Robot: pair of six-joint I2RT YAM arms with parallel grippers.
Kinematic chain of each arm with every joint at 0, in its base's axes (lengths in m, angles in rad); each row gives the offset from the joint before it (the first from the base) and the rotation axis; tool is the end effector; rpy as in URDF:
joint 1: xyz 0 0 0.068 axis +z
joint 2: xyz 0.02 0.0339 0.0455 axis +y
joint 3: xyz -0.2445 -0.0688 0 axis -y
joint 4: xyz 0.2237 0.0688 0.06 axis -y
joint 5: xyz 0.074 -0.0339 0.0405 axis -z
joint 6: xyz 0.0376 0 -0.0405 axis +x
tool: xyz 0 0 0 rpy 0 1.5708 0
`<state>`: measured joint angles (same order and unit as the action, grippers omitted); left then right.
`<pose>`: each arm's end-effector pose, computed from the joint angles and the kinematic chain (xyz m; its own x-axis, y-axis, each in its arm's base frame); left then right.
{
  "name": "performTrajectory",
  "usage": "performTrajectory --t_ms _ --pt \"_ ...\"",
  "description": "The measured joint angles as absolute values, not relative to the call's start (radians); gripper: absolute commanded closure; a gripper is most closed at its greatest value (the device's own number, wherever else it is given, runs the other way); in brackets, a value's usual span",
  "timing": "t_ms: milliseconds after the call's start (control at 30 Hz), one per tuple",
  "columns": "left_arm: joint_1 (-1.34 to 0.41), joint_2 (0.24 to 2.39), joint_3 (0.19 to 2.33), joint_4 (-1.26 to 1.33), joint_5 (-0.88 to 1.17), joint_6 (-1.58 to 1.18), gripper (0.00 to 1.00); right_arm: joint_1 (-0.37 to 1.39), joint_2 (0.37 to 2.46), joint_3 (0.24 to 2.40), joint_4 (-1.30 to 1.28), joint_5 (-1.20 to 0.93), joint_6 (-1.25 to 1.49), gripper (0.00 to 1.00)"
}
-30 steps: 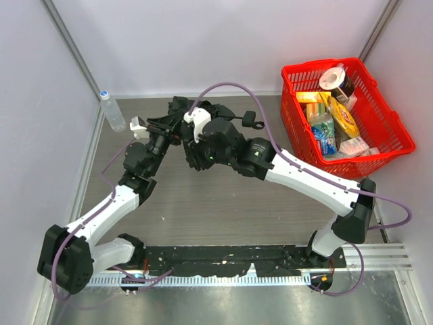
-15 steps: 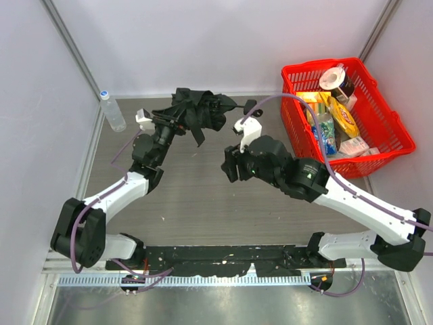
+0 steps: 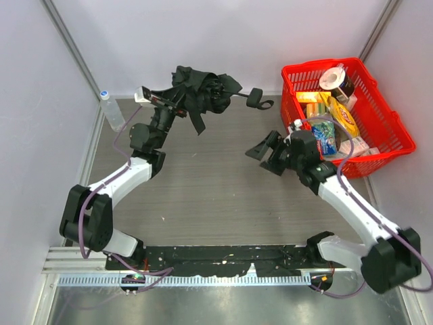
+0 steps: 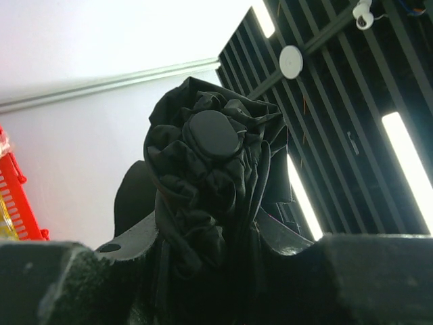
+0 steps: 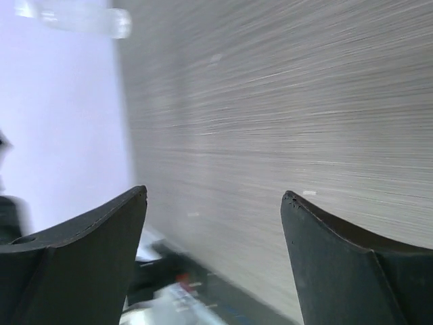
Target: Put away the umbrella
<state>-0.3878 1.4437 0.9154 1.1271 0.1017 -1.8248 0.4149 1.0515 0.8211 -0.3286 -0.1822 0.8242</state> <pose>0.2804 -0.1187 0.3579 -0.5704 -0.8072 0.1522 0.3910 -0.4298 -0.8139 0.2025 0.0966 0.2742 -0.7238 0.4700 -0.5052 -0.0085 0.7261 0.6875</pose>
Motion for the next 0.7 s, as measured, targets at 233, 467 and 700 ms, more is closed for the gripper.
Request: performTrajectory --t_ms 233,467,700 --pt "-0.389 1.468 0.922 1.185 0.199 -1.825 1.0 0.357 1.336 0.812 0.121 -0.576 1.438 0.13" --pt "-0.405 1.474 0.922 1.24 0.257 -1.832 1.0 0.41 1.351 0.829 0.296 -0.606 1.817 0.14" --pt "-0.424 1.507 0.923 1.246 0.289 -1.848 1.0 0.577 1.39 0.883 0.299 -0.616 1.945 0.22"
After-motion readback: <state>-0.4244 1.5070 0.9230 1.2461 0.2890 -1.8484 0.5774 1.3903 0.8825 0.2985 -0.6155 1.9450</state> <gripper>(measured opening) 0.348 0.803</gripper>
